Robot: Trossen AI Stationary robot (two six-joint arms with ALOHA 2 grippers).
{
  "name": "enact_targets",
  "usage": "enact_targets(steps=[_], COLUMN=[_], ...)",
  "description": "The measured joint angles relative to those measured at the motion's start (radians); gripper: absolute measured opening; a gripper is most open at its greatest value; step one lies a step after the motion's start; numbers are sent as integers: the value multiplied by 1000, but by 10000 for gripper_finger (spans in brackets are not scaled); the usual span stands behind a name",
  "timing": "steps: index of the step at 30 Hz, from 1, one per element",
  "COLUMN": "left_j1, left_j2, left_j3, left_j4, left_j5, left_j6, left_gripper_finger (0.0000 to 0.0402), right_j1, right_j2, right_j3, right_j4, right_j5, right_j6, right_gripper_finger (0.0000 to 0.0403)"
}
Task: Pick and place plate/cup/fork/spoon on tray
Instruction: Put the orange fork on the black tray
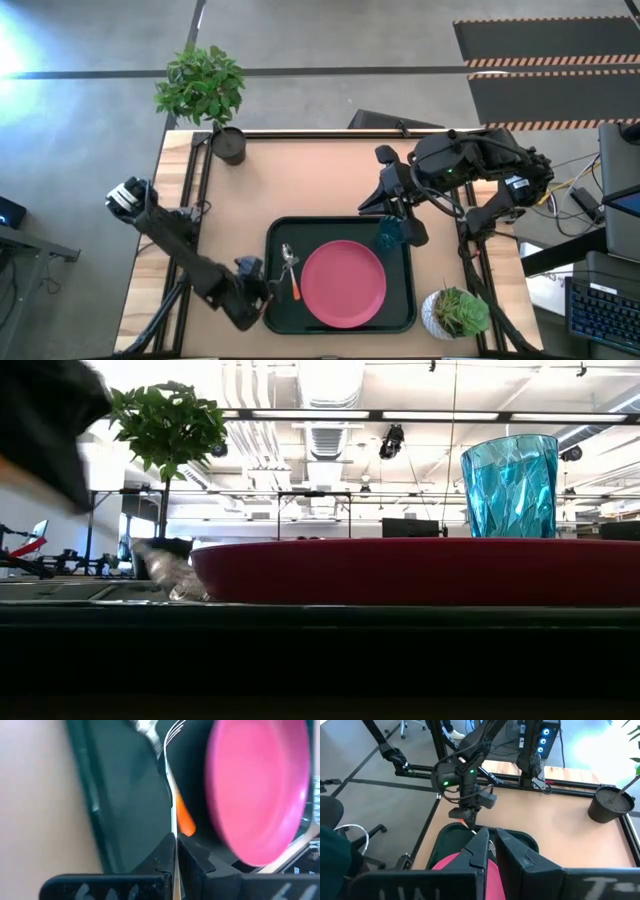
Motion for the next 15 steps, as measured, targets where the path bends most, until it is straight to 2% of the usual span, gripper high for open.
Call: enact_targets(steps=[3, 10, 15], left_j1=[-23, -19, 3], left_j2=[43, 116, 167], left_j3=[14, 55, 44], left_j4=[2, 11, 102], left_j5=[0, 0, -3], left_j6=[-62, -79, -77], left_gripper_finger=[0, 0, 0], right_j1=[0, 0, 0], right_j2=[2, 4, 4], right_j3=[0, -1, -1], right_j4=[9, 30, 32], right_j5=[0, 0, 0], right_j6=[8, 26, 38], right_gripper_finger=[22, 22, 22])
